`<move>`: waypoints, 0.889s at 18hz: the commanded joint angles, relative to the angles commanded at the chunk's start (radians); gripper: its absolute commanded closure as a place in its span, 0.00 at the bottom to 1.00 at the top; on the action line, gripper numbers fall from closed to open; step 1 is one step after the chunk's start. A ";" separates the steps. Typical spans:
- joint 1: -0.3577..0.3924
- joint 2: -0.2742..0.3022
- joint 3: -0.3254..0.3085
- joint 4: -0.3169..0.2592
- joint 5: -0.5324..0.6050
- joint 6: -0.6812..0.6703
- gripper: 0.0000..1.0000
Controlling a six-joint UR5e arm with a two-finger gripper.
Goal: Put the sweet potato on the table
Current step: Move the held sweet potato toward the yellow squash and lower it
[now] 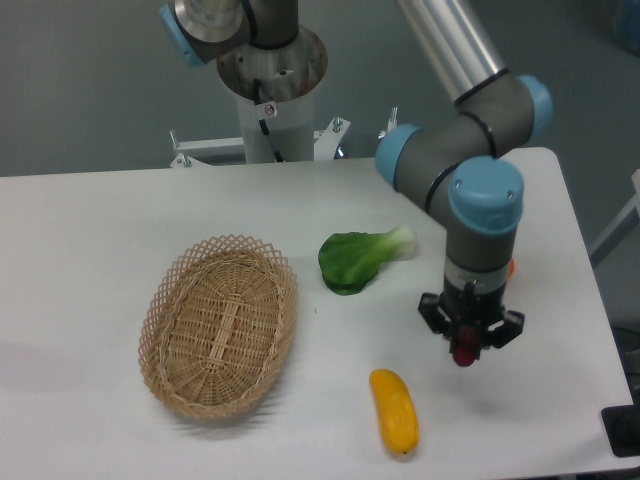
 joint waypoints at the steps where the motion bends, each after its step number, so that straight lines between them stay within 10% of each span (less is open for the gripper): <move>1: 0.000 -0.005 -0.015 0.014 0.000 -0.002 0.73; 16: -0.006 -0.031 -0.080 0.086 0.032 0.031 0.72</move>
